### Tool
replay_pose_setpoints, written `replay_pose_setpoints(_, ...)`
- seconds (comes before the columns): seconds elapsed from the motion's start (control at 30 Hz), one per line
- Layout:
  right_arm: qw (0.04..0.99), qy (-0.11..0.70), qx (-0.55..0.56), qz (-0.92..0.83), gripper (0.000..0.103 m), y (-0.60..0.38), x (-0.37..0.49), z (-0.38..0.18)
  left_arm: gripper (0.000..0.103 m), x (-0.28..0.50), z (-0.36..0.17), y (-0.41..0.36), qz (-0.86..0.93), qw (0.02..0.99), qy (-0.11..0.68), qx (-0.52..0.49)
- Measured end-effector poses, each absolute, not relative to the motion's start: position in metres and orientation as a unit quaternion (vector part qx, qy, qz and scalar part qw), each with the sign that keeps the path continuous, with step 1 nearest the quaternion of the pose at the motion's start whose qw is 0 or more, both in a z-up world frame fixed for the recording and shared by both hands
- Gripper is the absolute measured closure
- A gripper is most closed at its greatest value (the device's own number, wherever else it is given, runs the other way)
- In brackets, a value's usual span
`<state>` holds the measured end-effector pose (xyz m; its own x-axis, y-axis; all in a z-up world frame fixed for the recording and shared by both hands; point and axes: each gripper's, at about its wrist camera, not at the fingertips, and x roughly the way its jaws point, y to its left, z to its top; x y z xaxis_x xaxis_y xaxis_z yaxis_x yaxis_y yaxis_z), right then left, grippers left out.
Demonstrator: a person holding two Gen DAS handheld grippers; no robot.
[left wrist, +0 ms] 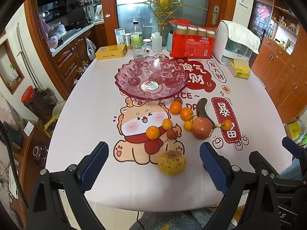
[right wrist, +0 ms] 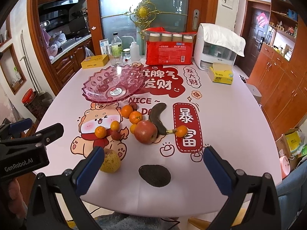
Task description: Organize fruits
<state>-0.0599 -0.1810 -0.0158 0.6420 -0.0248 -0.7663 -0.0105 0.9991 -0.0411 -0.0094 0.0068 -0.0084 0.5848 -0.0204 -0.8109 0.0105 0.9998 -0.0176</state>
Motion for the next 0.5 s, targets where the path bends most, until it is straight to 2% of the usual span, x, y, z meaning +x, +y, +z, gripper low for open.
replay_pose_setpoints(0.5,0.909,0.415,0.001,-0.023,0.0,-0.179,-0.072,-0.015,0.008,-0.013,-0.006,0.013,-0.02,0.89,0.456,0.002)
